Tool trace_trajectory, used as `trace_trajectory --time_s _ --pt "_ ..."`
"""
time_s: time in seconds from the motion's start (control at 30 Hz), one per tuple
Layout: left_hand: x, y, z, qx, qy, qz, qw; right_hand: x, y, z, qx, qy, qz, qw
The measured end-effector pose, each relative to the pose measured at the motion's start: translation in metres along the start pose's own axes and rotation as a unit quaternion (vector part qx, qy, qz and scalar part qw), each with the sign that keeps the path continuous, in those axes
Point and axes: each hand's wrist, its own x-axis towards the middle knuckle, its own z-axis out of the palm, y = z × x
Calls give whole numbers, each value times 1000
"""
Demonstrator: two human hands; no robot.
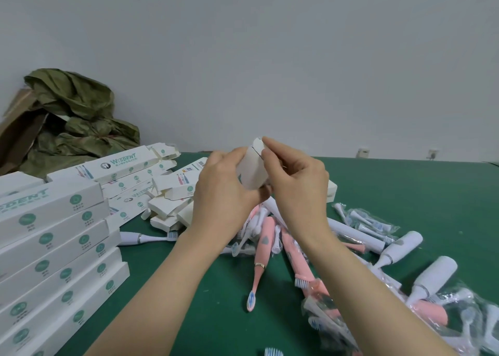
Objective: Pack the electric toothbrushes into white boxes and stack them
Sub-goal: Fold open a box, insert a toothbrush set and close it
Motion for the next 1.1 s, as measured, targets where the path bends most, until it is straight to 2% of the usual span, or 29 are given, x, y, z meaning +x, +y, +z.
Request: trace_trajectory --time_s 0.17,0.33,0.47,0.6,0.67,0.77,0.83,0.93,1.03,1.1 --pt "-1 2 -3 -16 -11 -1 1000 -4 3 3 -19 -2 -17 1000" --pt "-1 5 -4 -20 7 10 1000 -10 4 7 -88 11 -114 990" --pt "-1 0 -5 -5 41 5 999 -15 5 12 -183 -17 -204 961" --pt "0 -1 -6 57 23 -9 998 -10 3 5 -193 -69 -198 959" --pt "1 -2 -12 96 0 14 995 -4 1 0 -219 -124 -162 954" --pt "4 0 -21 139 -72 135 978 9 -3 -11 -188 -219 31 957" --pt "4 4 -19 153 -115 185 964 16 -2 -21 -166 -230 97 954" --pt "2 0 -11 170 -149 195 955 18 -2 -35 -240 -254 70 934" --pt "0 -8 -3 189 -185 193 945 17 -2 -42 -349 -304 -46 885" --pt "-3 -12 3 183 -193 185 946 14 -1 -46 -386 -339 -80 854"
